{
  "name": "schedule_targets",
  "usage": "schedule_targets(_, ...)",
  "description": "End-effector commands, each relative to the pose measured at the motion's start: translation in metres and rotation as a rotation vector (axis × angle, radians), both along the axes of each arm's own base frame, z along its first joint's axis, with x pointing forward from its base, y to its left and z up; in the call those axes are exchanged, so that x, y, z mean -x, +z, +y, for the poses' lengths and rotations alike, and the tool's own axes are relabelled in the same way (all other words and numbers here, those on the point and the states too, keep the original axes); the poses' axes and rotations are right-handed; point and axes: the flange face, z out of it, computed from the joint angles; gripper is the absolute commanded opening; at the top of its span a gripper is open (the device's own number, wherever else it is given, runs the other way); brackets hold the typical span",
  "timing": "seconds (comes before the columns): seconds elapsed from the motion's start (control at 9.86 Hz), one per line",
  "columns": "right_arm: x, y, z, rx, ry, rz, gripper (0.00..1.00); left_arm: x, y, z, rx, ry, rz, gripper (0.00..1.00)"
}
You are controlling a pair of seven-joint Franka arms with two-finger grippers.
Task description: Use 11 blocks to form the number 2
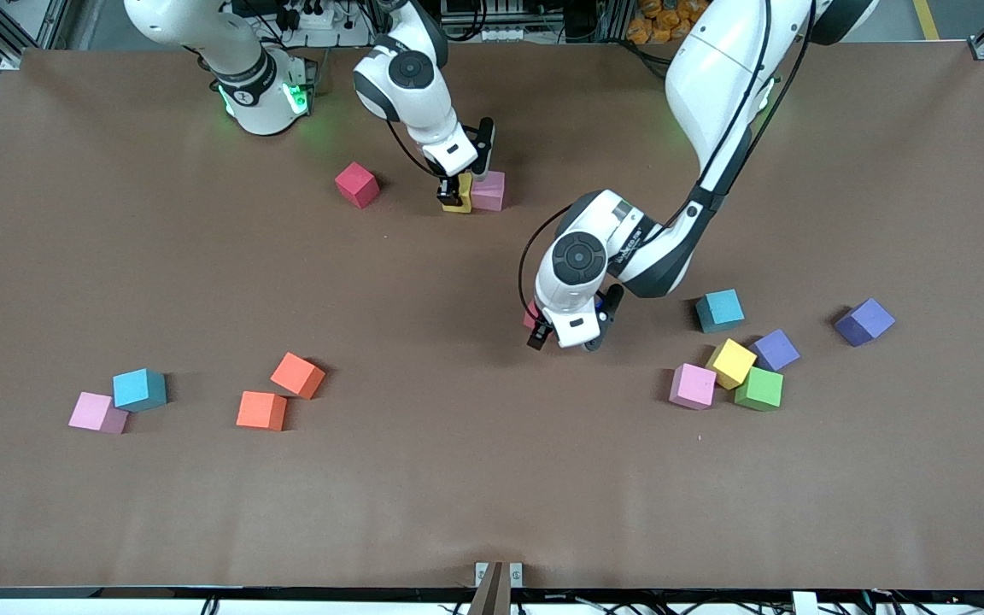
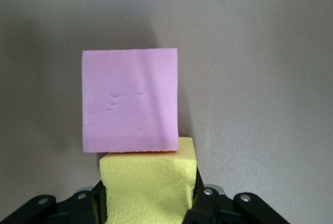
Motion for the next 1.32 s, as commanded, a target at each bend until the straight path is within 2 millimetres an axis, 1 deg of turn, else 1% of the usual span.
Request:
schedule_targets(0.0, 0.007, -0.01, 0.005, 0.004, -0.031, 0.001, 1.0, 0.016, -0.01, -0.005, -0.008, -0.005, 0.025, 1.0)
schedule_targets(0.3, 0.002, -0.002, 0.005, -0.005, -0.034, -0.001, 1.0, 0.022, -0.016, -0.007, -0.015, -0.015, 0.034, 1.0)
schedule_targets(0.41, -0.001, 0.009, 0.005, -0.017, -0.04, -0.003, 1.0, 0.023, -0.017, -0.008, -0.016, -0.016, 0.036, 1.0)
schedule_targets(0.61, 0.002, 0.026, 0.004, 0.003, -0.035, 0.028, 1.0, 0.023, -0.017, -0.01, -0.012, -0.021, 0.029, 1.0)
schedule_targets(0.71, 0.003, 0.028, 0.003, 0.013, -0.037, 0.041, 1.0, 0.025, -0.018, -0.013, -0.006, -0.028, 0.022, 1.0)
schedule_targets(0.81, 0.002, 0.033, 0.003, 0.006, -0.038, 0.038, 1.0, 0.025, -0.021, -0.013, -0.011, -0.043, 0.015, 0.61)
schedule_targets(0.91, 0.002, 0.035, 0.002, 0.01, -0.042, 0.043, 1.0, 0.026, -0.022, -0.013, -0.012, -0.052, 0.015, 0.13)
schedule_targets(1.01, 0.003, 0.038, 0.002, 0.014, -0.038, 0.048, 1.0, 0.025, -0.017, -0.013, -0.009, -0.054, 0.011, 0.0)
schedule_targets(1.12, 0.003, 0.039, 0.002, 0.017, -0.037, 0.051, 1.0, 0.026, -0.002, -0.007, -0.004, -0.064, 0.0, 0.0)
schedule_targets(1.22, 0.002, 0.039, 0.001, 0.017, -0.035, 0.051, 1.0, 0.031, 0.018, -0.001, 0.01, -0.103, -0.013, 0.0)
